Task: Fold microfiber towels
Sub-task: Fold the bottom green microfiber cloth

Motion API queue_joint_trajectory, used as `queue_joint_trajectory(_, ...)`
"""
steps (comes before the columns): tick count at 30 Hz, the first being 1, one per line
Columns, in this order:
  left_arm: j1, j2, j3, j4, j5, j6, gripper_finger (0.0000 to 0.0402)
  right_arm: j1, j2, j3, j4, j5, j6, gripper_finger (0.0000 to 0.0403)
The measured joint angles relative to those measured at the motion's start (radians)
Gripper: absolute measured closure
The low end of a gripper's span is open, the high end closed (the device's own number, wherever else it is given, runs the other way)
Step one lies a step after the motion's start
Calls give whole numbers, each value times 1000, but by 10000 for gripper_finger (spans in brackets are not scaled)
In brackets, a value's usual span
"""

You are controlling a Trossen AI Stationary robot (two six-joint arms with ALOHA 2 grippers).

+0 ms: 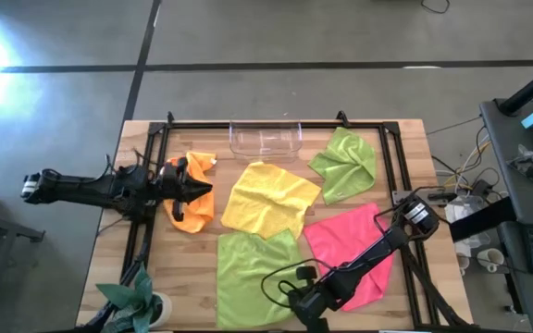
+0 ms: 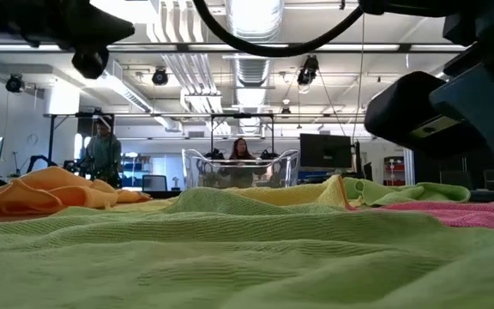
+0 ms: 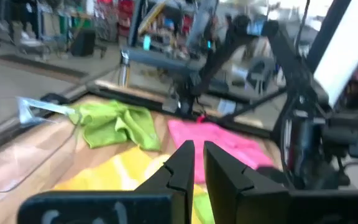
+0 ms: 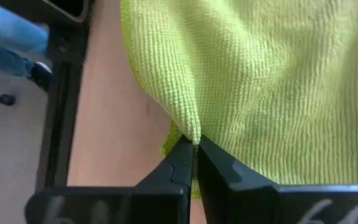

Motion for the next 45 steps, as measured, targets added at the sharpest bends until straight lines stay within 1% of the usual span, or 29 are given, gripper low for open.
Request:
queue_joint_trajectory(4,-13,101,130,-136,32,0,382,0,-11,0,-36,0,45,394)
queue_joint_trajectory(8,-47,206,256,-298,69,0,382,0,-19,0,-27,-1,70,394)
queue_joint_trajectory(14,-168,362,433,-498,70,-3,382,0,-20,1,-21,-1,96,394)
queue_joint_trajectory(16,-221,416,474,-526,70,-3,382,0,-20,1,-21,-1,102,394)
queue_joint_trajectory(21,-348,535,545,-543,59,-11,382,0,-21,1,-22,0,101,394)
queue_joint_trajectory(25,-433,622,597,-543,22,-18,382,0,-21,2,-22,0,102,394)
queue_joint_trajectory(31,-521,727,668,-544,17,-46,382,0,-21,3,-22,0,101,394)
queue_joint_trajectory(34,-541,763,704,-542,20,-116,373,0,-22,3,-22,0,96,394)
queue_joint_trajectory(38,-550,787,731,-543,25,-213,346,0,-22,3,-23,0,94,394)
queue_joint_trajectory(42,-557,787,732,-546,99,-234,303,0,-23,3,-23,1,94,394)
queue_joint_trajectory(45,-565,787,732,-558,112,-316,269,-5,-23,3,-22,0,106,394)
